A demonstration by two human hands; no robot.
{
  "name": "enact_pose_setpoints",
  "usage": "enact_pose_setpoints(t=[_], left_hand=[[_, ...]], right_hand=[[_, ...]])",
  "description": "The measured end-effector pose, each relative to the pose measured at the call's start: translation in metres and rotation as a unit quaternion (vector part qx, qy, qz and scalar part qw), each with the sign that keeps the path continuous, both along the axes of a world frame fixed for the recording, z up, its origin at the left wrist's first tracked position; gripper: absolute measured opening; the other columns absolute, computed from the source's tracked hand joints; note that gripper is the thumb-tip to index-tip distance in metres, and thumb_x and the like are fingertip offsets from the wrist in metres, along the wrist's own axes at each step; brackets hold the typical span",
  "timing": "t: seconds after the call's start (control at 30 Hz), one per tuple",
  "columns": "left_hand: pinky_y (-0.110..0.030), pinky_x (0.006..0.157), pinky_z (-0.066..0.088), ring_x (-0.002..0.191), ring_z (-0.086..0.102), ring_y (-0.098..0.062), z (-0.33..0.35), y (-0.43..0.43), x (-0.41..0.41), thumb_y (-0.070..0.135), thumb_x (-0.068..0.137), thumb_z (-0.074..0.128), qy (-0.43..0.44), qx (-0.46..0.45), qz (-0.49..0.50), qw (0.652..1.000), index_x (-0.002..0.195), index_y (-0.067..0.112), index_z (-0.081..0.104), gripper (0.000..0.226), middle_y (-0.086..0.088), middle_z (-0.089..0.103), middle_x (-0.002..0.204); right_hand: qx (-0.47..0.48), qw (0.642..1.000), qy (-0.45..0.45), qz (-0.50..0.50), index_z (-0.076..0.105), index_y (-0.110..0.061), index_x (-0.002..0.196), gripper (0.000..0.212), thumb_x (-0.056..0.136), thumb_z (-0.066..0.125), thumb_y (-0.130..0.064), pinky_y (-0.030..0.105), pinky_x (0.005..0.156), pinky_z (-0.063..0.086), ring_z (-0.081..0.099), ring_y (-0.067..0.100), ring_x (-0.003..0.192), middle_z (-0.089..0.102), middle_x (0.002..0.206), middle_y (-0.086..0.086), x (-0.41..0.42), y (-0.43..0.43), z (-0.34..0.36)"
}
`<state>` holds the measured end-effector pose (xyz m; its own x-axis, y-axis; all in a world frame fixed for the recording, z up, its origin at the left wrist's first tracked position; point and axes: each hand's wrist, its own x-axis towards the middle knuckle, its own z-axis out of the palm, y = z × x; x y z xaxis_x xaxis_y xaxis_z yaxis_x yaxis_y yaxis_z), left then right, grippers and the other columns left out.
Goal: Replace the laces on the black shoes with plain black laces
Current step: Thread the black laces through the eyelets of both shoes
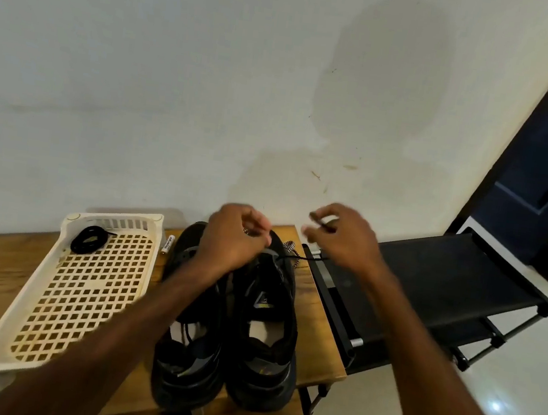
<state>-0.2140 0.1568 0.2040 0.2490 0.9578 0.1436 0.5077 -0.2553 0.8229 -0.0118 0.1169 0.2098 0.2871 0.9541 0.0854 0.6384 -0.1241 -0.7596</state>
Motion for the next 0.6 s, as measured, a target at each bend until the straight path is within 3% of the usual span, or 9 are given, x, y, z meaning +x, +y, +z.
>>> enact_pose_setpoints(t=[0.03, 0.07, 0.17, 0.23, 0.33, 0.43, 0.5, 0.57, 0.6], left_hand=[[-0.026, 0.083, 0.059, 0.084, 0.072, -0.003, 0.016, 0.002, -0.002, 0.010, 0.080, 0.084, -0.088, 0.011, -0.004, 0.996, 0.090, 0.020, 0.074, 0.017, 0.007, 0.077, 0.087], [-0.021, 0.075, 0.058, 0.083, 0.072, -0.003, 0.033, 0.004, -0.004, 0.009, 0.080, 0.084, -0.175, 0.025, -0.012, 0.984, 0.092, 0.017, 0.074, 0.017, 0.005, 0.077, 0.089], [-0.010, 0.058, 0.047, 0.078, 0.069, 0.002, 0.070, 0.004, -0.012, 0.007, 0.082, 0.081, -0.309, 0.093, -0.039, 0.946, 0.090, 0.019, 0.072, 0.016, 0.008, 0.076, 0.086], [-0.010, 0.059, 0.046, 0.077, 0.067, 0.002, 0.074, 0.002, -0.012, 0.010, 0.084, 0.081, -0.289, 0.101, -0.054, 0.950, 0.091, 0.018, 0.071, 0.014, 0.009, 0.075, 0.086], [-0.017, 0.073, 0.052, 0.087, 0.071, -0.003, 0.047, 0.000, -0.005, 0.019, 0.080, 0.086, -0.087, 0.024, -0.092, 0.992, 0.099, 0.018, 0.072, 0.024, 0.007, 0.075, 0.094], [-0.019, 0.084, 0.053, 0.095, 0.068, -0.003, 0.003, -0.003, 0.001, 0.018, 0.076, 0.088, 0.146, -0.048, -0.140, 0.978, 0.105, 0.019, 0.070, 0.035, 0.007, 0.072, 0.101], [-0.017, 0.083, 0.051, 0.097, 0.066, -0.005, -0.017, -0.002, 0.002, 0.011, 0.078, 0.083, 0.184, -0.049, -0.115, 0.975, 0.102, 0.020, 0.068, 0.029, 0.005, 0.071, 0.106], [-0.018, 0.083, 0.050, 0.099, 0.064, -0.007, -0.027, 0.002, -0.001, 0.005, 0.078, 0.079, 0.185, -0.042, -0.082, 0.978, 0.097, 0.024, 0.066, 0.031, 0.006, 0.068, 0.106], [-0.017, 0.083, 0.049, 0.101, 0.063, -0.008, -0.030, 0.004, -0.003, 0.004, 0.077, 0.080, 0.181, -0.041, -0.072, 0.980, 0.096, 0.025, 0.065, 0.032, 0.007, 0.067, 0.106]], right_hand=[[-0.055, 0.991, -0.119, 0.034, 0.069, -0.026, 0.115, 0.030, 0.088, 0.078, -0.036, 0.034, 0.087, 0.055, 0.069, 0.010, 0.092, 0.075, 0.101, -0.007, -0.008, 0.001, -0.009], [-0.090, 0.979, -0.170, 0.062, 0.072, -0.027, 0.114, 0.030, 0.087, 0.079, -0.038, 0.038, 0.090, 0.057, 0.069, 0.011, 0.095, 0.075, 0.105, -0.006, -0.016, 0.002, -0.016], [-0.103, 0.968, -0.207, 0.100, 0.078, -0.026, 0.107, 0.021, 0.089, 0.078, -0.037, 0.039, 0.087, 0.059, 0.069, 0.014, 0.096, 0.076, 0.107, -0.003, -0.035, 0.004, -0.027], [-0.089, 0.961, -0.246, 0.089, 0.080, -0.025, 0.103, 0.017, 0.091, 0.075, -0.037, 0.035, 0.080, 0.057, 0.069, 0.015, 0.090, 0.077, 0.101, -0.003, -0.038, 0.004, -0.028], [-0.058, 0.967, -0.239, 0.066, 0.079, -0.022, 0.101, 0.018, 0.096, 0.068, -0.036, 0.034, 0.078, 0.055, 0.069, 0.018, 0.086, 0.076, 0.094, -0.002, -0.034, 0.004, -0.020], [0.033, 0.995, -0.089, 0.041, 0.077, -0.017, 0.093, 0.020, 0.099, 0.065, -0.031, 0.034, 0.083, 0.053, 0.068, 0.014, 0.089, 0.074, 0.092, -0.006, -0.024, 0.002, -0.001], [0.092, 0.992, 0.074, 0.044, 0.078, -0.015, 0.092, 0.020, 0.100, 0.064, -0.027, 0.029, 0.087, 0.053, 0.068, 0.002, 0.092, 0.075, 0.094, -0.012, -0.016, 0.000, 0.014], [0.147, 0.943, 0.292, 0.058, 0.077, -0.019, 0.097, 0.016, 0.099, 0.064, -0.028, 0.023, 0.077, 0.052, 0.064, -0.004, 0.083, 0.073, 0.095, -0.016, -0.006, -0.005, 0.031], [0.181, 0.887, 0.418, 0.076, 0.075, -0.019, 0.101, 0.015, 0.100, 0.064, -0.029, 0.022, 0.069, 0.048, 0.060, 0.001, 0.078, 0.073, 0.097, -0.012, 0.001, -0.008, 0.039]])
